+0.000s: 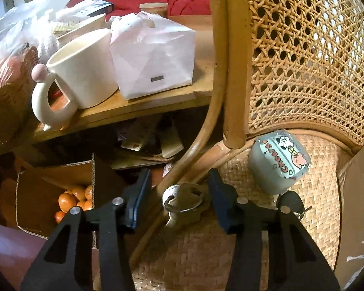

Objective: Organize rigid objects
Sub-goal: 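Move the open left tool back over the silver key ring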

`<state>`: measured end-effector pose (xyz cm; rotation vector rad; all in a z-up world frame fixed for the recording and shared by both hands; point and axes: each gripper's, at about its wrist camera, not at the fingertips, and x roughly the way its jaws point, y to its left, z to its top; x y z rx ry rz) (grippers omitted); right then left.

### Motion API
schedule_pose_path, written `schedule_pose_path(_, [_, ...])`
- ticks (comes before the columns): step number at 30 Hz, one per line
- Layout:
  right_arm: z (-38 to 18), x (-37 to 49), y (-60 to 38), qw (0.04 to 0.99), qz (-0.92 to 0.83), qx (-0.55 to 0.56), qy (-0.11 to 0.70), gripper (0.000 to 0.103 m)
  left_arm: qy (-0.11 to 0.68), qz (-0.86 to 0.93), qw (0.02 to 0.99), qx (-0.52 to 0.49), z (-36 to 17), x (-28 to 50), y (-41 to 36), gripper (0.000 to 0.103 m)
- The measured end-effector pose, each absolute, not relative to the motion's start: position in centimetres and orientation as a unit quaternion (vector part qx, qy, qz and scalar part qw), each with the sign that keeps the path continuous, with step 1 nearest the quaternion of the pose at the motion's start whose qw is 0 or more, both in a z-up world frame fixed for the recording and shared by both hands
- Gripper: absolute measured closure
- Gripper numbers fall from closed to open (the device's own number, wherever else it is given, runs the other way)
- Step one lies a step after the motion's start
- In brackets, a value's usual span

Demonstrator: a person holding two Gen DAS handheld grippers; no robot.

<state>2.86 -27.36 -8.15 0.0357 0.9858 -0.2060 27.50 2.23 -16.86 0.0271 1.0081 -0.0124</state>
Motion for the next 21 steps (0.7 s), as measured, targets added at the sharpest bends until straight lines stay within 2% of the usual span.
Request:
schedule_pose_path(9, [-8.2,2.9,-27.4,0.876,-0.098,0.017,0.472,0.097,0.518,0.052,0.851,0.065,-15.6,26.2,0.4,0.06])
schedule_pose_path(21, [-8.2,2.9,-27.4,0.876,-0.098,0.017,0.473,0.097,0.567,-0.008,0.822,-0.045,-15.6,24.6,2.3,0.056])
